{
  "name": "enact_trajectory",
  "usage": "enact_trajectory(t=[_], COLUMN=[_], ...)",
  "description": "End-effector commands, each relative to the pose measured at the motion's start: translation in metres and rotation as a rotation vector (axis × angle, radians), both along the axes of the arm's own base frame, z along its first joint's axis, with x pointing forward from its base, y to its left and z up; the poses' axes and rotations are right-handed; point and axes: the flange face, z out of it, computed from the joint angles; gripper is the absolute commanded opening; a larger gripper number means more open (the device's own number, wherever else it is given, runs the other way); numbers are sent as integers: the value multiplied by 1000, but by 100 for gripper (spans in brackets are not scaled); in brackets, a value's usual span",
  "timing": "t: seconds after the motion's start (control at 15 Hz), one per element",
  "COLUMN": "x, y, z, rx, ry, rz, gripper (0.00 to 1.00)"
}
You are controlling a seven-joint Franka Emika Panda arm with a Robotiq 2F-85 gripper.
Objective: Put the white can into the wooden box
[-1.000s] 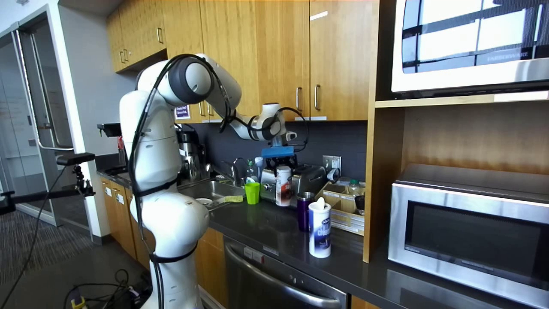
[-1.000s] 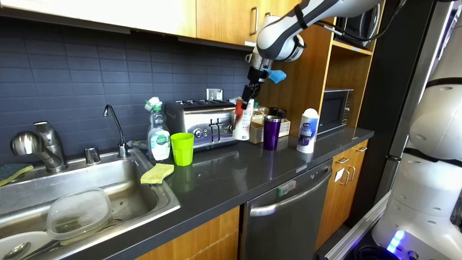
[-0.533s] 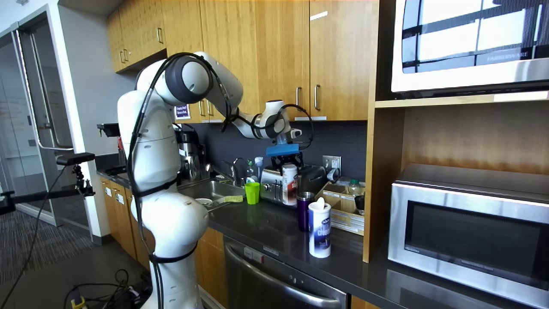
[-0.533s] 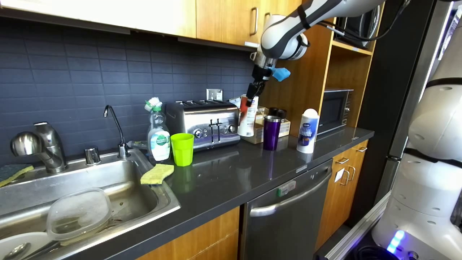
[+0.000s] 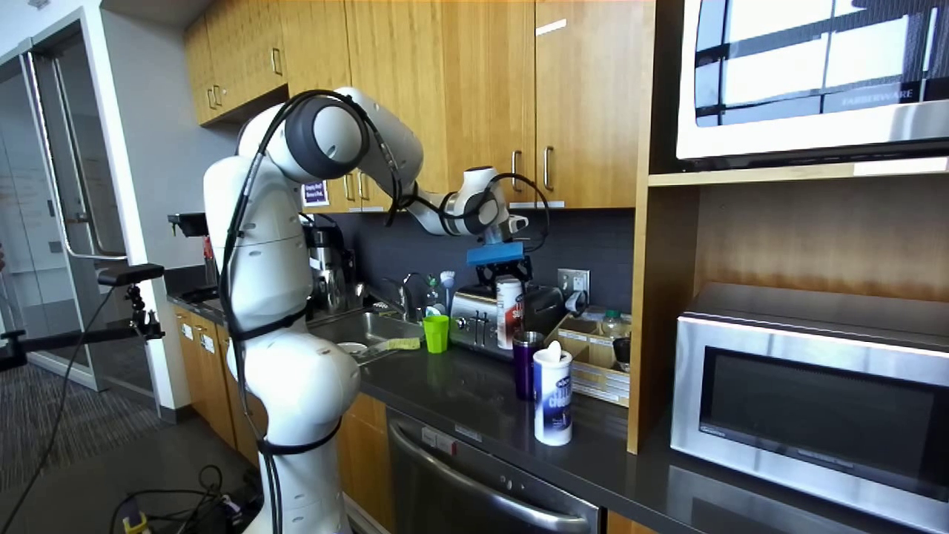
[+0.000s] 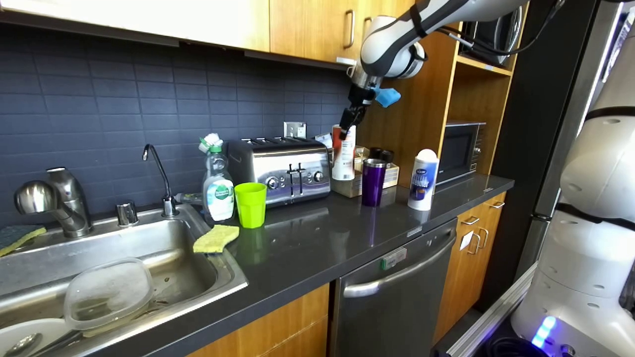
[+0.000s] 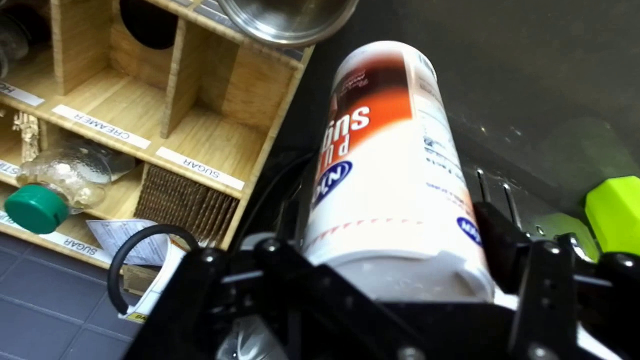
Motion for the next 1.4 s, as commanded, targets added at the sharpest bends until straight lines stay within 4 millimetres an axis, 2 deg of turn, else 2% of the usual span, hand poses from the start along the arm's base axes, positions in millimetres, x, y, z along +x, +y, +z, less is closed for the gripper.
enact_trajectory(t=[0.0,0.87,1.33], x=[10,35,37], y=[-10,-38,-59], z=[18,29,35], rx=[-24,-6,0], ry=[-47,-124,-152], rz=[-7,-57,-99], gripper=[60,60,60])
